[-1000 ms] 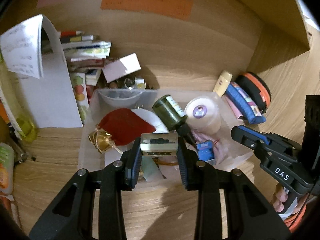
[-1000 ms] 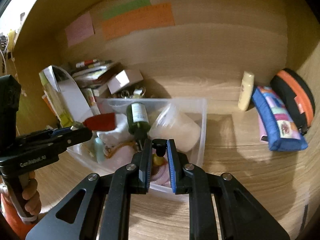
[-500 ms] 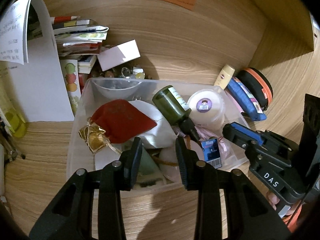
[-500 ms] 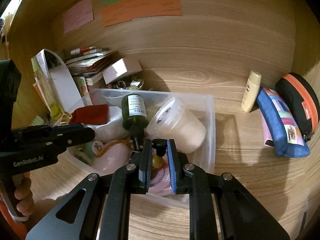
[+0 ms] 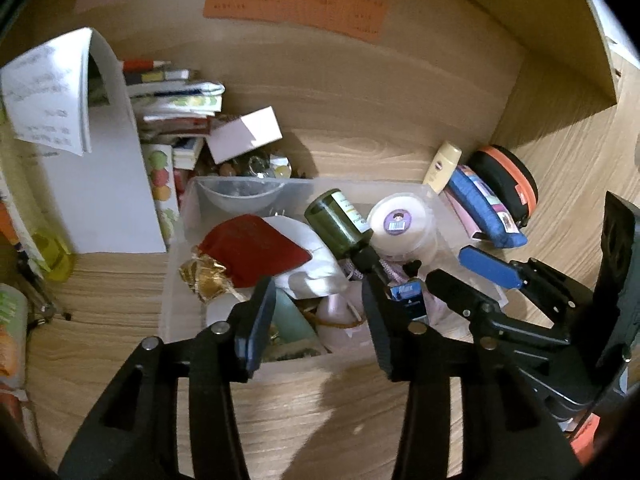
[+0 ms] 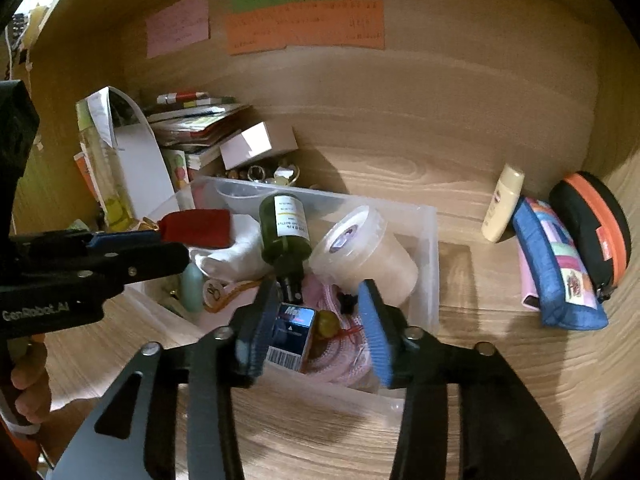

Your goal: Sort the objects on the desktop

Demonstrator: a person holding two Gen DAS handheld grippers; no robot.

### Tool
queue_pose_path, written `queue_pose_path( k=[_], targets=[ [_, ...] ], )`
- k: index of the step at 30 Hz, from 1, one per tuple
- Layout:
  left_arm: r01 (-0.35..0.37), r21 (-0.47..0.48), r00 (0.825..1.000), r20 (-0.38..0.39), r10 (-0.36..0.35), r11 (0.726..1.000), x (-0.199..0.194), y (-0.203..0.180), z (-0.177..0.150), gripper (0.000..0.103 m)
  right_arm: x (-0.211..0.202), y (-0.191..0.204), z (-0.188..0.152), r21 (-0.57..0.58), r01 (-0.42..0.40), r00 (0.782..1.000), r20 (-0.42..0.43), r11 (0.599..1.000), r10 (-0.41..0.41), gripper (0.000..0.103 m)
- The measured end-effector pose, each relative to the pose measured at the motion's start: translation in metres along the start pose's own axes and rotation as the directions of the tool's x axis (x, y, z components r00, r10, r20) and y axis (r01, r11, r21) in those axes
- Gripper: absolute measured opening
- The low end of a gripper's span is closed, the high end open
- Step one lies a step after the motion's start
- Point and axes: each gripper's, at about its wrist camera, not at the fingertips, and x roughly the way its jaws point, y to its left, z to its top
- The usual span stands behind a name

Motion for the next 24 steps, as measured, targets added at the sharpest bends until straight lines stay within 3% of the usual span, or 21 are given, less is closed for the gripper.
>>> queue_pose_path(
  k=[10,15,19,24],
  targets=[
    [-0.055,0.024,0.996,0.078,0.053,0.998,-0.04,-0.007,-0.006,0.071,-0.032,0.007,0.003,-0.016,0.078,0.994,0.076,0.997,-0.077,0.079],
    [-0.101,0.029,0.989,0.111,0.097,0.995,-0.059,-0.011,-0.013,0.092,-0.052,0.011,0.001,-0.016,0.1,0.99,0.097,0.995,-0.098,0.087],
    [-0.165,0.036,0.975,0.158,0.158,0.986,-0.078,-0.016,-0.021,0.094,-0.07,0.012,-0.002,-0.006,0.1,0.989,0.107,0.995,-0.099,0.098],
    [-0.209,0.039,0.959,0.206,0.197,0.977,-0.102,-0.024,-0.033,0.096,-0.096,0.012,-0.008,0.015,0.098,0.986,0.137,0.995,-0.099,0.101]
  ],
)
